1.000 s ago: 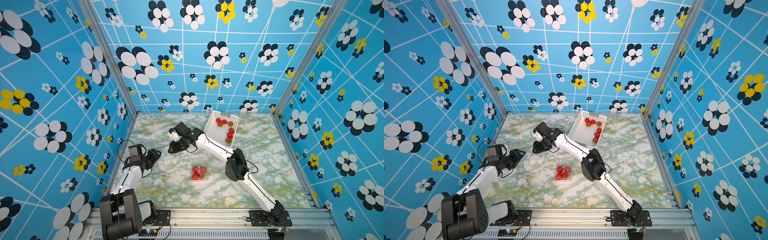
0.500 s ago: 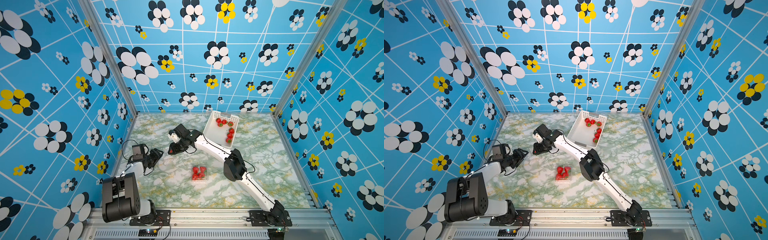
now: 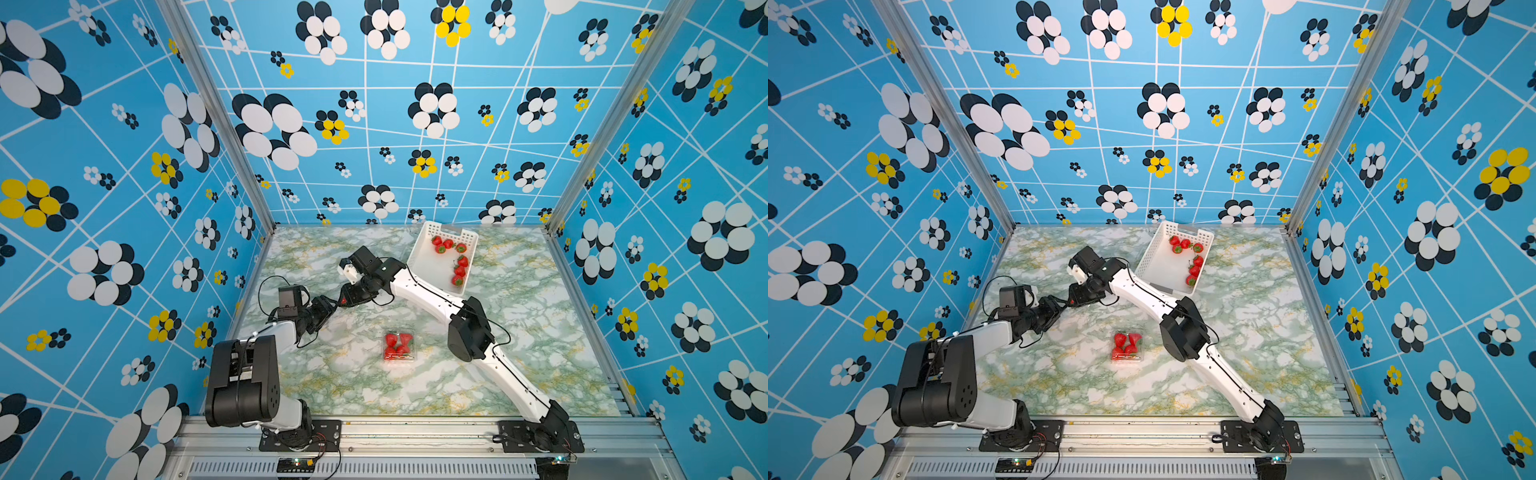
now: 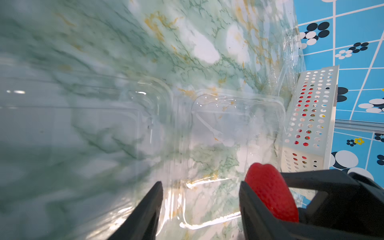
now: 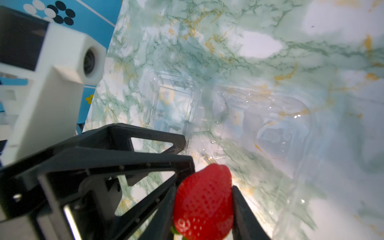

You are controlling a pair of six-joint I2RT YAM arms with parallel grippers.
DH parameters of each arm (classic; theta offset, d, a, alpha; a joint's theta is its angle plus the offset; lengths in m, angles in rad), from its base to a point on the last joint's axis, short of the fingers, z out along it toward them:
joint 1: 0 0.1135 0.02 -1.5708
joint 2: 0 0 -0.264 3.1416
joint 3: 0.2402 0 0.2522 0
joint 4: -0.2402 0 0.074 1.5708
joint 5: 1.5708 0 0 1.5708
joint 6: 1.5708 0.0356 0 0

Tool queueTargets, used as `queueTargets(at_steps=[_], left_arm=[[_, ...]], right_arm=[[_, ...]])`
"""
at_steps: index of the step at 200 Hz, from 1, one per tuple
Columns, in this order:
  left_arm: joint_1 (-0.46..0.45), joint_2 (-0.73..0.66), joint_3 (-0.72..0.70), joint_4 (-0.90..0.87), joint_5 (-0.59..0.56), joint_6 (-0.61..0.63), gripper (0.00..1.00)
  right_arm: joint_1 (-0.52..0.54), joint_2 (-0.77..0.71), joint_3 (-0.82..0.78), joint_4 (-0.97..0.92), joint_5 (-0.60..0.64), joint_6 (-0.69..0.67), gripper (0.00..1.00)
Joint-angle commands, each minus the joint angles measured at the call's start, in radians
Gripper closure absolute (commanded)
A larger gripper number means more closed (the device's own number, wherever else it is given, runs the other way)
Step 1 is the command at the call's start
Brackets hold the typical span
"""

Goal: Pack strawberries into containers
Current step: Place the strawberry in the packing box.

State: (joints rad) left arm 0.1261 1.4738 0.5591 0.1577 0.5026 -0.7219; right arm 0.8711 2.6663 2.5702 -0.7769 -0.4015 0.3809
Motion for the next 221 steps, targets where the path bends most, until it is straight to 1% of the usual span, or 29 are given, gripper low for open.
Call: queueTargets(at_steps=[1, 44, 113, 157, 185, 202, 221], left_arm=[[-0.011, -0.025, 0.005, -0.006, 0.013, -0.007, 0.4], [-0.017, -0.081, 0.021, -0.061, 0.02, -0.002, 0.4], [-0.052, -0.07, 0.024, -0.04, 0.025, -0.029, 0.39], [-0.051, -0.099, 0.036, -0.073, 0.011, -0.012, 0.39], [-0.052, -0.091, 0.036, -0.065, 0.017, -0.016, 0.39], [-0.051, -0.089, 0.034, -0.06, 0.019, -0.016, 0.39], [-0.052, -0.093, 0.032, -0.06, 0.02, -0.016, 0.39]], right_arm=[[-0.015, 0.025, -0.007, -0.01, 0.016, 0.001, 0.81], [-0.041, 0.026, -0.017, -0.027, 0.044, 0.0, 0.81], [-0.051, 0.038, -0.031, -0.035, 0.05, -0.009, 0.8], [-0.051, 0.044, -0.03, -0.048, 0.061, -0.016, 0.71], [-0.051, 0.043, -0.03, -0.056, 0.067, -0.017, 0.62], [-0.051, 0.042, -0.031, -0.062, 0.072, -0.023, 0.61], [-0.05, 0.041, -0.03, -0.068, 0.076, -0.027, 0.57]])
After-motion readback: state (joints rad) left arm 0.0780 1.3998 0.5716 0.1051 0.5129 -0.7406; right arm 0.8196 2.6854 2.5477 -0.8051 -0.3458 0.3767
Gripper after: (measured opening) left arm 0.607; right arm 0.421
